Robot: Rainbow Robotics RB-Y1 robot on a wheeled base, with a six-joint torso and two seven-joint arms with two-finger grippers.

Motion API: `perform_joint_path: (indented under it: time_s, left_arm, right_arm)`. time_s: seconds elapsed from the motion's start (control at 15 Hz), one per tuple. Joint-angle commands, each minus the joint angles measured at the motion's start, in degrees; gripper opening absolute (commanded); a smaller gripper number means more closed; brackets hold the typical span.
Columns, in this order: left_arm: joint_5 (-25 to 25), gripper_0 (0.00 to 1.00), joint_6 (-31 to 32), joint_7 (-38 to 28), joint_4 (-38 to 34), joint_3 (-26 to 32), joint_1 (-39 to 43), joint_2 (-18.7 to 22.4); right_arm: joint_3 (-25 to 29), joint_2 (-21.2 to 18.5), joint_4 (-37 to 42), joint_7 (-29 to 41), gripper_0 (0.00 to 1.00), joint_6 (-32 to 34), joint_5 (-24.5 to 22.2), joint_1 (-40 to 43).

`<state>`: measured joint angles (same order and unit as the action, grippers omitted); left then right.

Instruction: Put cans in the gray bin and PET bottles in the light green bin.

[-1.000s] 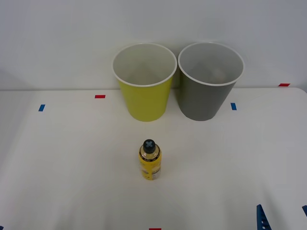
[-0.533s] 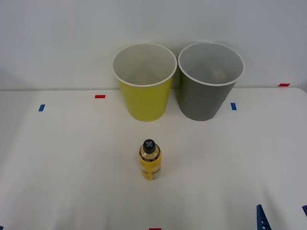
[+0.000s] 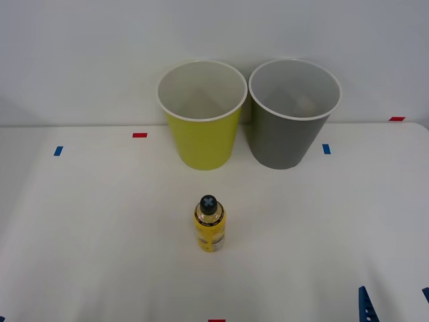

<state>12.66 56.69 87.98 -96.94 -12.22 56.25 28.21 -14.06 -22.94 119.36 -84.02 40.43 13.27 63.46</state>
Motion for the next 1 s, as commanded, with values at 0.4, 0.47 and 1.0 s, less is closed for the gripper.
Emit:
perform_joint_path:
  time_s: [0.4,0.47,1.0]
  left_arm:
    - [0.0,1.0,0.0,0.0,0.0,0.0,0.0,0.0]
    - [0.0,1.0,0.0,0.0,0.0,0.0,0.0,0.0]
    - [0.0,1.0,0.0,0.0,0.0,0.0,0.0,0.0]
  right_arm:
    - [0.0,0.0,0.0,0.0,1.0,0.0,0.0,0.0]
    - [0.0,0.0,0.0,0.0,1.0,0.0,0.0,0.0]
    - [0.0,0.0,0.0,0.0,1.0,0.0,0.0,0.0]
